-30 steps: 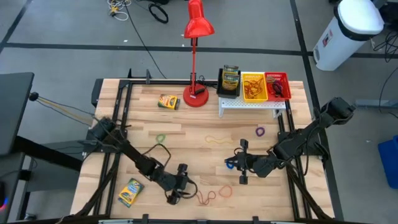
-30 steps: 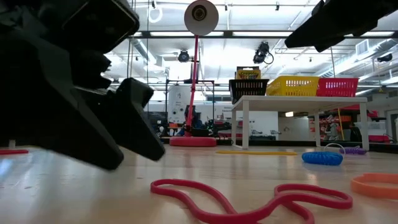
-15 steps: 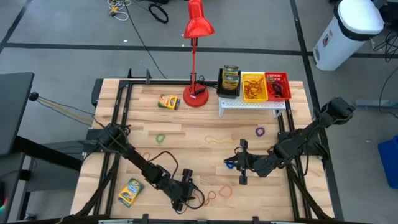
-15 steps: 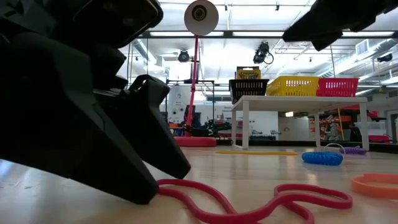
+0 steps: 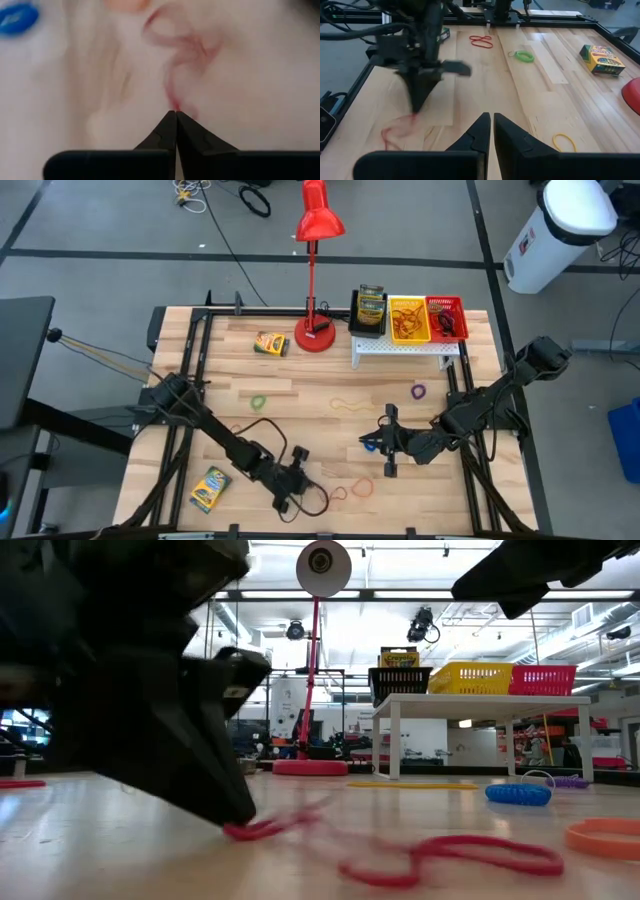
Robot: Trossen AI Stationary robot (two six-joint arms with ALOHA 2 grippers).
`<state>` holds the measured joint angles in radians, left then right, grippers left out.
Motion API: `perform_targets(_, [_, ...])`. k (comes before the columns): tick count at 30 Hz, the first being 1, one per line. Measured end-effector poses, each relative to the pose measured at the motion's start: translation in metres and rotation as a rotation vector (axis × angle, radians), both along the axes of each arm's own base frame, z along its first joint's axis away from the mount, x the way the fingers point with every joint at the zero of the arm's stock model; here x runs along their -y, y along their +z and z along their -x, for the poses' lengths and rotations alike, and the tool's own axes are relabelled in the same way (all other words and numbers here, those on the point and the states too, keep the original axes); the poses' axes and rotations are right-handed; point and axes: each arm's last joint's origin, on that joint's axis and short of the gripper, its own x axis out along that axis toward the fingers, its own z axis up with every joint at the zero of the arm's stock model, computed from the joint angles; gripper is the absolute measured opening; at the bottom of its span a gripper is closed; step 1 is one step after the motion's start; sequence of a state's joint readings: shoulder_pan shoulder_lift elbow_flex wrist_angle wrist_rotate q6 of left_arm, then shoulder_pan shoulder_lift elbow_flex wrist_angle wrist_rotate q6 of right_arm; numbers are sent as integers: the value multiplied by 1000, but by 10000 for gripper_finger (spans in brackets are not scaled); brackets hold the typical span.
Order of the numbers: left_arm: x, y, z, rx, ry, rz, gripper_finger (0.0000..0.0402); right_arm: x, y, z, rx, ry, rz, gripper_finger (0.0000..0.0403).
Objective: Pick & Place Office Desk Supplies
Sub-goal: Put the right red rubber band into the yellow bin
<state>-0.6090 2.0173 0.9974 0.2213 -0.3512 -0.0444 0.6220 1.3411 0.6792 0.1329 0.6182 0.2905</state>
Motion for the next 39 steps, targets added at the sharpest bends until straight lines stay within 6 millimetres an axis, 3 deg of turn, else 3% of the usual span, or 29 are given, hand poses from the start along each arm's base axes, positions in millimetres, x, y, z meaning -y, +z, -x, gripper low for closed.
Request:
perform_targets(8, [-25,34,12,-12,147,-249,5,0,0,0,-4,2,21,33])
perform_targets(11, [-33,42,8,4,176,-244,5,1,-1,0,-9,8,48,33])
perform_targets(14, [-39,46,0,22,194,-129,13,0,-3,0,-15,14,74,33])
perform_targets(20, [-35,44,-5,-37,125,101,80,0,-7,-2,-26,2,91,33])
perform_targets(26, [-12,27,6,-69,77,85,168,-1,-10,-3,-33,14,113,33])
perform_targets(30, [-6,14,6,-29,142,37,213,-1,-10,-3,-30,20,135,33])
perform_targets(39, [-14,6,-10,-48,61,178,214,-1,-10,-3,-33,21,142,33])
